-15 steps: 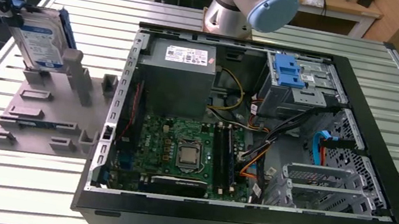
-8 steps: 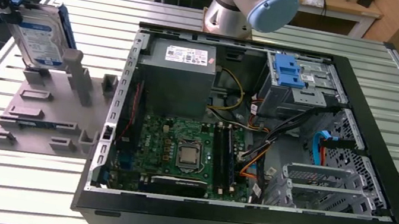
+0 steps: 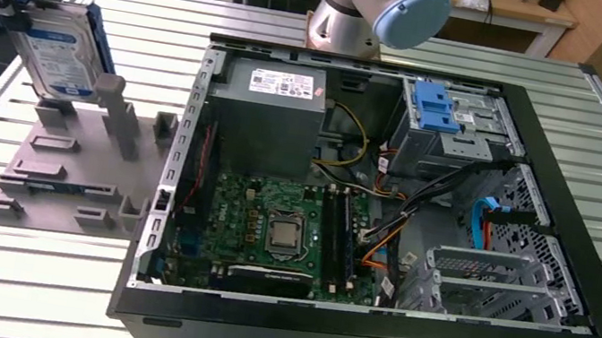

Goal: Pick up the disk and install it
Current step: 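Pick up the disk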

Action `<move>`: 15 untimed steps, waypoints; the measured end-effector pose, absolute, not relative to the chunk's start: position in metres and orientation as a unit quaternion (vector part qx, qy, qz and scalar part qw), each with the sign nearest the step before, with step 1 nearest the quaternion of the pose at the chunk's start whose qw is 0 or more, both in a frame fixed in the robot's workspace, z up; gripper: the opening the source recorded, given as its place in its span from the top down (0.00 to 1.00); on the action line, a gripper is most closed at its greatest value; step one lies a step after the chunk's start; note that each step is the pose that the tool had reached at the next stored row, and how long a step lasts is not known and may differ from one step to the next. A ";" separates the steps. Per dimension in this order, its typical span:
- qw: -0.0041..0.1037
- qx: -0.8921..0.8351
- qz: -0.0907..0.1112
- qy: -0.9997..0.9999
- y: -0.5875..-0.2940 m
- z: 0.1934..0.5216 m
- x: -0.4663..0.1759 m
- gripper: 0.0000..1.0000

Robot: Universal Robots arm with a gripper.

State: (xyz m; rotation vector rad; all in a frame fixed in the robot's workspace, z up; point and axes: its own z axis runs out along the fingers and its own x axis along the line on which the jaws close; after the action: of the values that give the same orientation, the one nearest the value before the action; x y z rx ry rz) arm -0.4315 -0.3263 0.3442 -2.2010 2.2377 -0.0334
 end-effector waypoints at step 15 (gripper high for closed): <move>0.001 -0.701 -0.011 0.713 -0.326 0.357 -0.432 0.64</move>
State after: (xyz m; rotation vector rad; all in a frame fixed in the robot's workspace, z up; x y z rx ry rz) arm -0.4316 -0.3259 0.3571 -2.2010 2.2377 -0.0334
